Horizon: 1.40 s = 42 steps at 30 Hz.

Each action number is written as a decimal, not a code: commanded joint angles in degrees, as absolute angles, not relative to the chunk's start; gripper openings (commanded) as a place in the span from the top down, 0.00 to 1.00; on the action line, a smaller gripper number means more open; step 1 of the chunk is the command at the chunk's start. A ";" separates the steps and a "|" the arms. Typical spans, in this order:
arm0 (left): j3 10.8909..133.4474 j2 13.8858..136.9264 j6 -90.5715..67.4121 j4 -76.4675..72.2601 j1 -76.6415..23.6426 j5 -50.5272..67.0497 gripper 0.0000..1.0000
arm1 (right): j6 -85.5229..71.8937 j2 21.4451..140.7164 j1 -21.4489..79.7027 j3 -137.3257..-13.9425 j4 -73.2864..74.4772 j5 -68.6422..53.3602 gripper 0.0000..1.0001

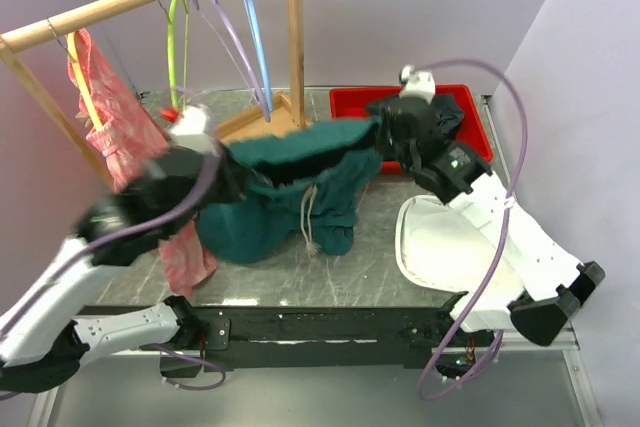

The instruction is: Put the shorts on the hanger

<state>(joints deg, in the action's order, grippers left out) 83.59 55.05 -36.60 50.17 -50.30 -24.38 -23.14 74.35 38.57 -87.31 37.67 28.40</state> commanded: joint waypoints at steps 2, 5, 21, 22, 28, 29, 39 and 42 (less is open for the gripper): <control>61.47 57.82 -43.75 33.62 -50.01 -13.28 0.99 | -29.09 66.01 34.29 -70.95 31.38 20.67 1.00; 50.82 60.11 -46.13 26.14 -50.10 -13.27 0.99 | -30.23 66.70 31.91 -62.15 27.34 15.85 1.00; 70.97 47.21 -37.18 39.63 -50.19 -10.98 0.23 | -29.27 70.40 31.20 -59.59 24.09 10.90 1.00; 73.28 46.68 -37.00 40.33 -50.27 -13.42 0.24 | -29.27 70.57 31.29 -59.50 23.91 10.72 1.00; 92.70 52.10 -32.18 45.78 -50.27 -29.32 0.28 | -29.09 71.98 31.20 -60.47 23.12 9.49 1.00; 97.16 53.34 -31.47 48.14 -50.19 -36.84 0.29 | -28.92 72.16 31.20 -60.56 23.12 9.32 1.00; 110.73 68.10 -22.77 52.55 -49.14 -63.88 0.22 | -28.13 72.42 31.29 -60.82 23.29 8.53 1.00; 113.03 72.41 -21.55 52.57 -44.92 -62.85 0.23 | -27.95 72.60 31.20 -61.00 23.20 8.18 1.00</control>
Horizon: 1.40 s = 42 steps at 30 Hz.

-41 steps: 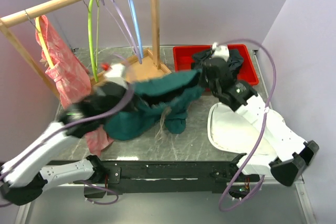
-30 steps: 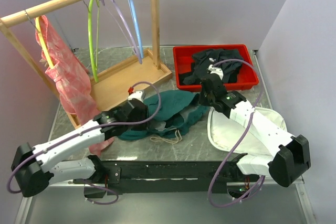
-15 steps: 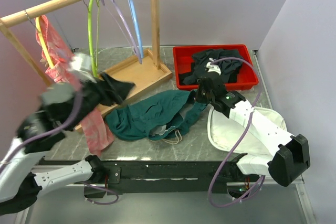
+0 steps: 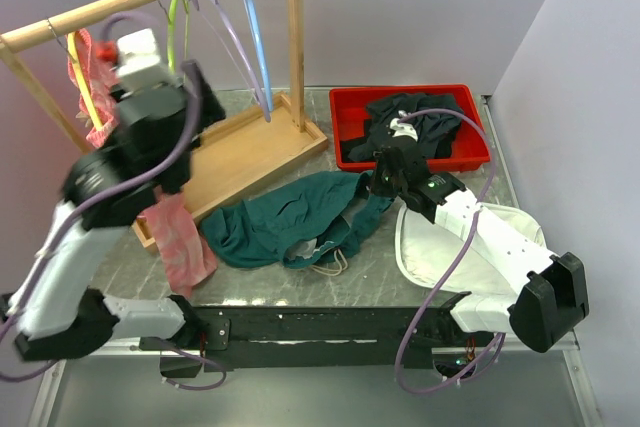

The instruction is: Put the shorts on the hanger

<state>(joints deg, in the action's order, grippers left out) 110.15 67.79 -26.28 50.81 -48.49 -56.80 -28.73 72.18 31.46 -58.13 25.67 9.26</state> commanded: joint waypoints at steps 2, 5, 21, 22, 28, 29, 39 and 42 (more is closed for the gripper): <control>112.59 72.69 -20.40 50.90 -41.77 -61.18 0.23 | -27.77 72.69 31.20 -60.91 23.20 7.82 1.00; 112.67 73.39 -18.90 48.17 -37.01 -55.91 0.23 | -27.69 72.77 31.20 -60.82 23.20 7.56 1.00; 108.90 76.55 -21.09 45.00 -23.82 -38.59 0.55 | -26.81 73.21 31.20 -60.82 23.20 6.07 1.00; 108.81 76.64 -21.18 44.91 -23.64 -38.41 0.57 | -26.72 73.04 31.20 -60.82 23.12 5.98 1.00; 108.20 76.99 -21.62 44.12 -23.38 -37.27 0.70 | -26.63 72.77 31.20 -60.56 23.03 5.71 1.00; 108.11 76.73 -21.62 43.95 -23.38 -37.18 0.73 | -26.54 72.86 31.20 -60.56 23.20 5.80 1.00; 111.00 75.41 -20.30 43.42 -23.38 -36.47 0.99 | -26.63 72.33 31.20 -60.21 23.03 5.80 1.00; 112.15 75.15 -19.43 43.24 -23.38 -36.12 0.99 | -26.63 72.68 31.20 -60.38 23.11 5.71 1.00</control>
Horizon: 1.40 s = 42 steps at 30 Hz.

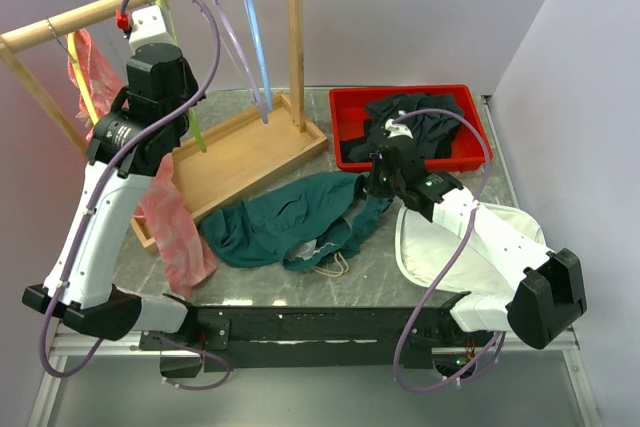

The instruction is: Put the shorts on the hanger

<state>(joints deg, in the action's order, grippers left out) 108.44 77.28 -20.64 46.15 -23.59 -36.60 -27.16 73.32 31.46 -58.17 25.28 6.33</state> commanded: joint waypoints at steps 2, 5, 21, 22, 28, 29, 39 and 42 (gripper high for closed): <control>112.76 74.62 -18.81 43.16 -23.29 -35.60 0.99 | -26.63 72.77 31.38 -60.64 23.03 5.71 1.00; 112.41 73.05 -17.67 41.93 -23.38 -34.90 0.99 | -26.54 73.04 31.29 -60.99 23.03 5.71 1.00; 102.49 62.59 -17.93 42.27 -23.38 -29.62 0.99 | -26.54 73.21 31.29 -61.00 23.20 5.80 1.00; 102.13 61.10 -18.28 43.23 -23.38 -28.66 0.99 | -26.54 73.21 31.29 -61.00 23.20 5.89 1.00; 97.48 54.25 -18.81 45.26 -23.38 -25.32 0.99 | -26.54 72.95 31.38 -60.82 23.55 6.06 1.00; 95.99 53.18 -18.55 45.35 -23.38 -24.18 0.99 | -26.54 73.04 31.29 -60.99 23.55 6.15 1.00; 90.88 41.15 -17.84 51.49 -23.38 -17.16 0.99 | -26.46 72.86 31.38 -61.17 25.05 7.56 1.00; 90.88 38.07 -17.67 52.65 -23.38 -13.03 0.99 | -26.54 72.77 31.38 -61.26 25.57 8.17 1.00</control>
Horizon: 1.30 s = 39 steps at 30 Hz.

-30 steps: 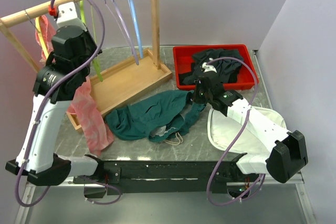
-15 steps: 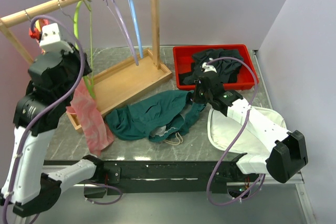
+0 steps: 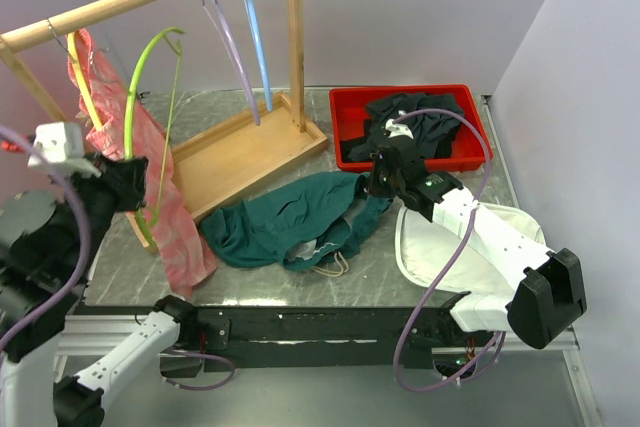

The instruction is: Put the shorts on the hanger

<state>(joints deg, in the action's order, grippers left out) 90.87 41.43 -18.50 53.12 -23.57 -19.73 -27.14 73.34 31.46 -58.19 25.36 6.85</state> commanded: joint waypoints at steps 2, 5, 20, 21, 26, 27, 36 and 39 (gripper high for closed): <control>91.84 36.92 -17.40 53.35 -23.38 -11.43 0.99 | -26.54 72.95 31.38 -61.61 26.01 8.52 1.00; 93.77 35.16 -16.61 53.70 -23.55 -7.31 0.99 | -26.63 72.69 31.38 -62.05 26.80 9.14 1.00; 97.83 43.15 -15.56 54.22 -42.51 3.25 0.99 | -27.51 66.80 31.29 -59.50 29.27 13.01 1.00; 97.21 44.63 -15.56 54.32 -44.02 2.73 0.99 | -27.51 66.62 31.38 -59.41 29.53 13.09 1.00; 92.03 47.37 -15.91 55.28 -51.15 1.59 0.99 | -27.77 65.92 31.29 -58.89 30.32 14.24 1.00; 91.15 47.63 -16.17 55.54 -51.76 1.23 0.99 | -27.77 65.74 31.38 -58.80 30.24 14.24 1.00; 81.40 46.32 -18.98 56.87 -52.47 4.65 0.99 | -27.60 67.67 31.38 -58.97 30.15 14.94 1.00; 79.02 45.71 -19.68 56.87 -52.47 4.92 0.99 | -27.16 68.20 31.29 -59.50 29.88 15.21 1.00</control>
